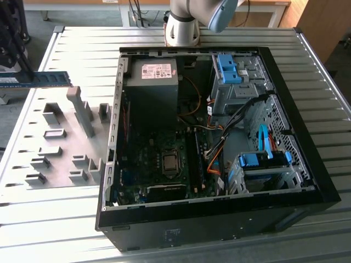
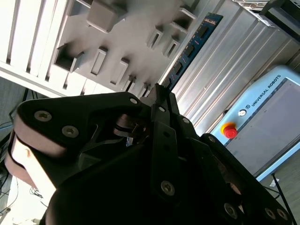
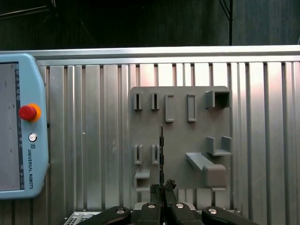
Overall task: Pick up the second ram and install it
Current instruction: 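Pick up the second ram and move it above second insertion slot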
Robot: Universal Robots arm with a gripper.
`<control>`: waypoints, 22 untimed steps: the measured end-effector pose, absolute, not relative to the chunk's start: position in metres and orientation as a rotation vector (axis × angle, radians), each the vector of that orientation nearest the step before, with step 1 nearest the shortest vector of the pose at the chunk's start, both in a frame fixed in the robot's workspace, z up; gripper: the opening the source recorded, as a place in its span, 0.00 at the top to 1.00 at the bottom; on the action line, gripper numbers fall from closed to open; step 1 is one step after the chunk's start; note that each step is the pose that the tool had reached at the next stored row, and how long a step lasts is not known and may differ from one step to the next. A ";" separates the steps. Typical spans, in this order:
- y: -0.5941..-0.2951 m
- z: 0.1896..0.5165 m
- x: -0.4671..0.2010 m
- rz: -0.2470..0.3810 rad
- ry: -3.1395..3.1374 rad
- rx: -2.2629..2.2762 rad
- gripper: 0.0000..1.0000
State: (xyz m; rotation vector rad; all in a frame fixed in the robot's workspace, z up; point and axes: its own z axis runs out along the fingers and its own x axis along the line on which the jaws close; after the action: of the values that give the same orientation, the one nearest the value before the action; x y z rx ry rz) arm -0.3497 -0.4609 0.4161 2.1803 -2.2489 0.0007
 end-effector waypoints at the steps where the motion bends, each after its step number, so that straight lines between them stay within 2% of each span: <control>1: -0.461 0.416 -0.349 0.001 -2.249 2.180 0.86; 22: -0.461 0.416 -0.345 0.001 -2.249 2.180 0.86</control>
State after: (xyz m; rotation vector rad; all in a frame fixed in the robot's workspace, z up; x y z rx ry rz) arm -0.3447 -0.4609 0.4161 2.1803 -2.2489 0.0007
